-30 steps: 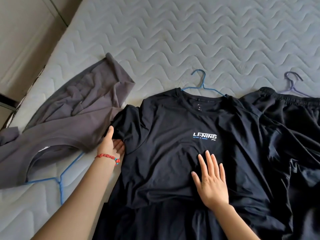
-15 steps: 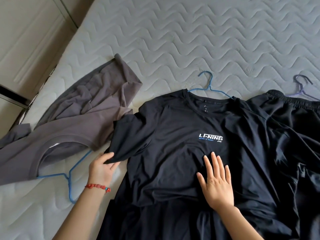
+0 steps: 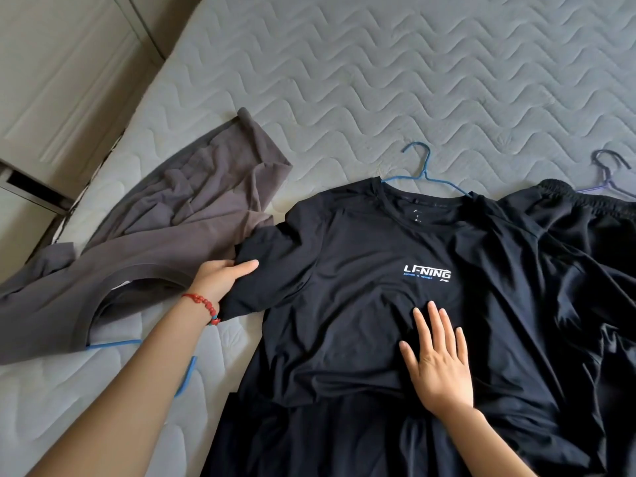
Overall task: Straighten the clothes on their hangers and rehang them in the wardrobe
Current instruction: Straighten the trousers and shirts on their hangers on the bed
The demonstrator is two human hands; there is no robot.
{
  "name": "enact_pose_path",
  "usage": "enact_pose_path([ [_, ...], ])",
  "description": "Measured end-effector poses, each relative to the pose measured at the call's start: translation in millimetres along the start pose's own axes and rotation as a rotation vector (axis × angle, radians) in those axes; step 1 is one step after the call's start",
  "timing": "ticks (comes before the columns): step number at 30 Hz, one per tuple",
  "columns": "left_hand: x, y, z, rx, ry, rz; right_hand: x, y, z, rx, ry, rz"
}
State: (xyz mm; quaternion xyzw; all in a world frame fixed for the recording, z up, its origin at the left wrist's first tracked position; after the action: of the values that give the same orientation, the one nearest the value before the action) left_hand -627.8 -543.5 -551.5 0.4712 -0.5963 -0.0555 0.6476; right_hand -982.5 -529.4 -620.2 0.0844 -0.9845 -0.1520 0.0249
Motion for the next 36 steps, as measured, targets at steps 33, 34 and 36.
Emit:
enact_pose_path([
  [33,-186.7,135.7,-59.2,-0.037,-0.489,0.025,59.6,256.0,33.9,0.019,-0.676,0.921],
  [34,-190.5,136.7,-61.3,-0.054,-0.484,0.008,59.5,260.0,34.3,-0.013,-0.718,0.961],
  [36,-196.7,142.3,-65.5,-0.072,-0.454,-0.013,58.9,271.7,34.9,-0.001,-0.768,1.079],
])
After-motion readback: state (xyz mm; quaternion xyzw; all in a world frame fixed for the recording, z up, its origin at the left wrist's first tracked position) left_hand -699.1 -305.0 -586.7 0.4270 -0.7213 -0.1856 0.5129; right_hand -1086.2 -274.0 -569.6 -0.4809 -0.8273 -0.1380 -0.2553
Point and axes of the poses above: each hand's wrist, its own y-axis away from the middle knuckle, its own z-axis out of the palm, x = y × z, the point moved 3 cm from there along -y, towards the middle knuckle, and after that the axes turned 10 degrees about y, right-handed, at the moved point
